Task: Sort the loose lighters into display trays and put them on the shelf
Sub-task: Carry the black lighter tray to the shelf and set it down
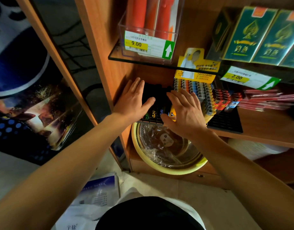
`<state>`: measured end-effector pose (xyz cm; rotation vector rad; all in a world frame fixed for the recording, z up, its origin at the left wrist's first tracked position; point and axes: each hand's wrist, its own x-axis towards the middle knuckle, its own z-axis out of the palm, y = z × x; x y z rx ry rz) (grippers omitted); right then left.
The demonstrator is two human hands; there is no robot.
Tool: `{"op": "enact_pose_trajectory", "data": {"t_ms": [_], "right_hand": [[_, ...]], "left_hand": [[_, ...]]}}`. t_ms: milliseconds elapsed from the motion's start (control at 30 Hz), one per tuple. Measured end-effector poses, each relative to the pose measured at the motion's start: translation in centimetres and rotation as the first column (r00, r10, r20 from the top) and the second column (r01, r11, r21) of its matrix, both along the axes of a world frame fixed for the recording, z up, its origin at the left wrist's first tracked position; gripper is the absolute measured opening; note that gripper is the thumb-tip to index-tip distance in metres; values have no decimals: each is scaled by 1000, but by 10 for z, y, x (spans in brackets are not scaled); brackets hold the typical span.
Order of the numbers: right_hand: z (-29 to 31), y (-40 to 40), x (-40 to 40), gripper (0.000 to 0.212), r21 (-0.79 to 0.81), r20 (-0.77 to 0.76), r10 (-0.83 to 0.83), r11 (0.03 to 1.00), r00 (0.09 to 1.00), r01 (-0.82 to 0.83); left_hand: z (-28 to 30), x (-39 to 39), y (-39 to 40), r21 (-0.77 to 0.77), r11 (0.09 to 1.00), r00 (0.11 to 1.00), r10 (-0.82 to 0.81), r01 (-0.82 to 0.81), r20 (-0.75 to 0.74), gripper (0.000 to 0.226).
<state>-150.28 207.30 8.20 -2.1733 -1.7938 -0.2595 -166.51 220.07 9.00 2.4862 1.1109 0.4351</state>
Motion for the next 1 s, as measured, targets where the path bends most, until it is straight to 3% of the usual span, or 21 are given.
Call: {"op": "enact_pose_trajectory", "data": {"t_ms": [733, 867, 1000], "right_hand": [[11, 22, -3, 54, 150, -130, 68, 988, 989, -48], [10, 23, 2, 55, 127, -88, 11, 992, 996, 0], [14, 28, 11, 65, -6, -103, -80, 997, 992, 80]], "left_hand": [[1, 0, -2, -19, 997, 980, 75, -73, 187, 58], [1, -1, -6, -24, 998, 983, 65, -62, 170, 61], [-9, -6, -12, -38, 999, 997, 19, -17, 70, 62]]}}
